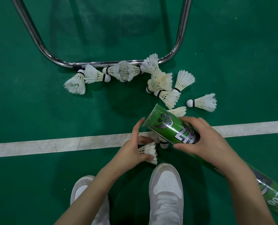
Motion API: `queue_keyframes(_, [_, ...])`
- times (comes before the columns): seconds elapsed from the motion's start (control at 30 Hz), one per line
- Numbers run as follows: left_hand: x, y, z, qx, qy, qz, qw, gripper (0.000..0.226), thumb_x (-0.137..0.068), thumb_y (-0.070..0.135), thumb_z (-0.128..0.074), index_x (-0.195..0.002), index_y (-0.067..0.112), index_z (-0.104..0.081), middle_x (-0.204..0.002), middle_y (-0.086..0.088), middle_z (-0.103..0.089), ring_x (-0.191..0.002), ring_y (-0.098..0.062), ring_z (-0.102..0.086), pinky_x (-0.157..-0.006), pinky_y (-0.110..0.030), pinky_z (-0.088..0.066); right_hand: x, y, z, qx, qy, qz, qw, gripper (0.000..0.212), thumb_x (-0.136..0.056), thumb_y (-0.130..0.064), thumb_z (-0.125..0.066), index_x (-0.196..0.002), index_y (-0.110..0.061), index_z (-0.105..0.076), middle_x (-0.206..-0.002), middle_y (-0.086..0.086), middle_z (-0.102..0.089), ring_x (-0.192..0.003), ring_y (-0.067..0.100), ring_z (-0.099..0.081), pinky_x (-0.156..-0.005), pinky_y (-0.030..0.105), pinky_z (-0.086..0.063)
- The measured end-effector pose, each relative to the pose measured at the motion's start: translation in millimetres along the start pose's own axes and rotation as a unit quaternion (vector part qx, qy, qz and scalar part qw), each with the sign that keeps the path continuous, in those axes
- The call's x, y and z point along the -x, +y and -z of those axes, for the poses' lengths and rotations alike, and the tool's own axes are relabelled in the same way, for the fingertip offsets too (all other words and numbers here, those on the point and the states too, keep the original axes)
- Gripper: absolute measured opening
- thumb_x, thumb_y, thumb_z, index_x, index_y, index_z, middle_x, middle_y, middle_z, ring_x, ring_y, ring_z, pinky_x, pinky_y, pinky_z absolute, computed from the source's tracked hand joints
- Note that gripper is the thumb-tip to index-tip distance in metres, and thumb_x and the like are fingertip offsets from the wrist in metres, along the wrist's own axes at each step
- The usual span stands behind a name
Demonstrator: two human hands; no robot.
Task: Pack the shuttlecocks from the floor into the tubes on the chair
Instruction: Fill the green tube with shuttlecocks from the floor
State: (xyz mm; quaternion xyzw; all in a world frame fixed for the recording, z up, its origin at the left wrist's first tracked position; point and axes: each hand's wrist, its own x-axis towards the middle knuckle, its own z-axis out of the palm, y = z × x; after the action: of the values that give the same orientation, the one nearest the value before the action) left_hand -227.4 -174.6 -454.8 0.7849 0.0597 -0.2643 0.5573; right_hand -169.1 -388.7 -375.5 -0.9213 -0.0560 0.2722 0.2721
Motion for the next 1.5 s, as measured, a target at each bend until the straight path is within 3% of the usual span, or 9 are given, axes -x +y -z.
queue_keyframes(0.1, [-1,-2,-1,0.009,0.019,0.006,1.0,0.112,-0.073,0.019,-0.079,-0.122,0.071,0.006,-0.11,0.011,-0.066,-0.106,-0.006,-0.059,-0.094,-0.022,-0.042,0,1,1,-0.001,0.0,-0.002,1.0,0.071,-0.058,-0.054,-0.074,-0.12,-0.046,-0.041,-0.104,-0.015,-0.047,-0.095,0.011,-0.053,-0.083,0.042,-0.047])
queue_keyframes(0.23, [-3,-4,1,0.005,0.05,-0.001,0.999,0.106,-0.073,0.022,-0.079,-0.128,0.064,0.002,-0.104,0.013,-0.066,-0.096,-0.004,-0.06,-0.083,-0.017,-0.043,1,0,1,0.003,0.001,-0.003,1.0,0.071,-0.058,-0.055,-0.072,-0.121,-0.045,-0.041,-0.105,-0.015,-0.047,-0.095,0.011,-0.053,-0.083,0.042,-0.048])
queue_keyframes(0.4, [-8,-8,18,0.041,0.169,0.006,0.985,0.094,-0.075,0.017,-0.077,-0.14,0.043,-0.013,-0.098,0.009,-0.062,-0.085,-0.008,-0.062,-0.076,-0.022,-0.05,0,-1,0,0.009,0.001,-0.004,1.0,0.071,-0.06,-0.052,-0.075,-0.122,-0.045,-0.04,-0.105,-0.014,-0.048,-0.095,0.011,-0.053,-0.082,0.042,-0.048])
queue_keyframes(0.5, [-10,-6,32,0.048,0.233,0.024,0.971,0.088,-0.078,0.018,-0.074,-0.143,0.03,-0.016,-0.097,0.008,-0.057,-0.083,-0.005,-0.061,-0.068,-0.016,-0.047,0,-2,-1,0.004,0.001,-0.003,1.0,0.07,-0.06,-0.051,-0.075,-0.121,-0.045,-0.041,-0.104,-0.014,-0.048,-0.095,0.011,-0.053,-0.083,0.042,-0.048])
queue_keyframes(0.7, [-11,-9,38,-0.006,0.248,-0.027,0.968,0.079,-0.085,0.012,-0.065,-0.145,0.036,-0.019,-0.107,0.014,-0.059,-0.089,-0.006,-0.056,-0.074,0.0,-0.035,-1,-6,-3,0.005,-0.006,0.001,1.0,0.072,-0.058,-0.055,-0.072,-0.121,-0.045,-0.041,-0.105,-0.013,-0.048,-0.096,0.012,-0.053,-0.083,0.043,-0.048])
queue_keyframes(0.83, [-10,-6,44,-0.067,0.254,-0.036,0.964,0.063,-0.086,0.017,-0.065,-0.139,0.032,-0.035,-0.086,0.017,-0.061,-0.087,-0.012,-0.058,-0.079,-0.02,-0.04,-1,-4,-4,0.004,-0.007,0.001,1.0,0.072,-0.058,-0.054,-0.073,-0.121,-0.046,-0.041,-0.104,-0.014,-0.047,-0.095,0.011,-0.053,-0.083,0.042,-0.048])
queue_keyframes(0.93, [-9,-1,53,0.022,0.3,-0.023,0.954,0.058,-0.084,0.013,-0.067,-0.134,0.028,-0.043,-0.079,0.01,-0.062,-0.082,0.002,-0.058,-0.077,-0.007,-0.04,-2,-5,-4,0.005,-0.008,0.001,1.0,0.073,-0.056,-0.057,-0.072,-0.121,-0.046,-0.041,-0.104,-0.015,-0.047,-0.096,0.01,-0.053,-0.083,0.042,-0.048])
queue_keyframes(1.1, [-8,19,68,0.196,0.363,-0.023,0.911,0.048,-0.085,0.009,-0.066,-0.128,0.017,-0.045,-0.078,-0.001,-0.063,-0.069,0.0,-0.06,-0.071,-0.009,-0.046,-3,-8,-6,0.007,-0.013,0.004,1.0,0.075,-0.055,-0.058,-0.071,-0.122,-0.045,-0.041,-0.102,-0.015,-0.046,-0.096,0.011,-0.052,-0.083,0.042,-0.048])
queue_keyframes(1.5, [-2,50,44,0.263,0.232,-0.042,0.935,0.051,-0.084,0.007,-0.065,-0.127,0.022,-0.043,-0.068,0.004,-0.07,-0.071,-0.002,-0.064,-0.071,-0.009,-0.046,-4,-7,-12,0.01,-0.022,0.02,1.0,0.076,-0.054,-0.062,-0.068,-0.122,-0.048,-0.039,-0.102,-0.016,-0.046,-0.096,0.01,-0.052,-0.082,0.043,-0.048])
